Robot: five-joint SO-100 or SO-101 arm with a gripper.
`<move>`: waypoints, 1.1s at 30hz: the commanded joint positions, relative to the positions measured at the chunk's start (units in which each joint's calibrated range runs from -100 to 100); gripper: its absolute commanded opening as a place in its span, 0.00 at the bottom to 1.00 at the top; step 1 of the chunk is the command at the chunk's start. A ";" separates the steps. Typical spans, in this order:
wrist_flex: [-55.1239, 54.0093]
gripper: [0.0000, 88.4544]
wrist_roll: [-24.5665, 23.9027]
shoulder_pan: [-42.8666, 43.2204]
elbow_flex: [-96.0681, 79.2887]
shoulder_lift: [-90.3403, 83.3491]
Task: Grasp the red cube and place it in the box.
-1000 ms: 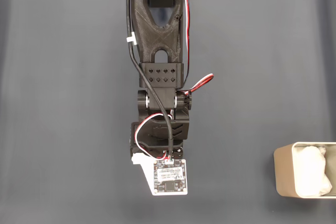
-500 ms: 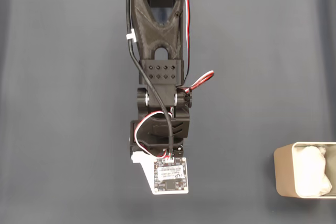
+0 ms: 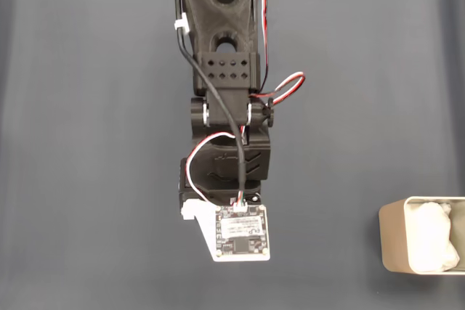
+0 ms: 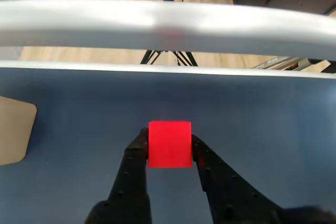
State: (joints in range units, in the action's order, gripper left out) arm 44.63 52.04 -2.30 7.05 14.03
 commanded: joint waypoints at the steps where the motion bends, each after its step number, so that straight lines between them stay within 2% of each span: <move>1: 1.03 0.00 0.20 1.02 4.35 -6.83; 33: 0.86 0.00 1.81 13.88 7.27 -13.16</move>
State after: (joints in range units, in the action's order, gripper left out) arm 45.74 53.31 10.01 10.40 4.65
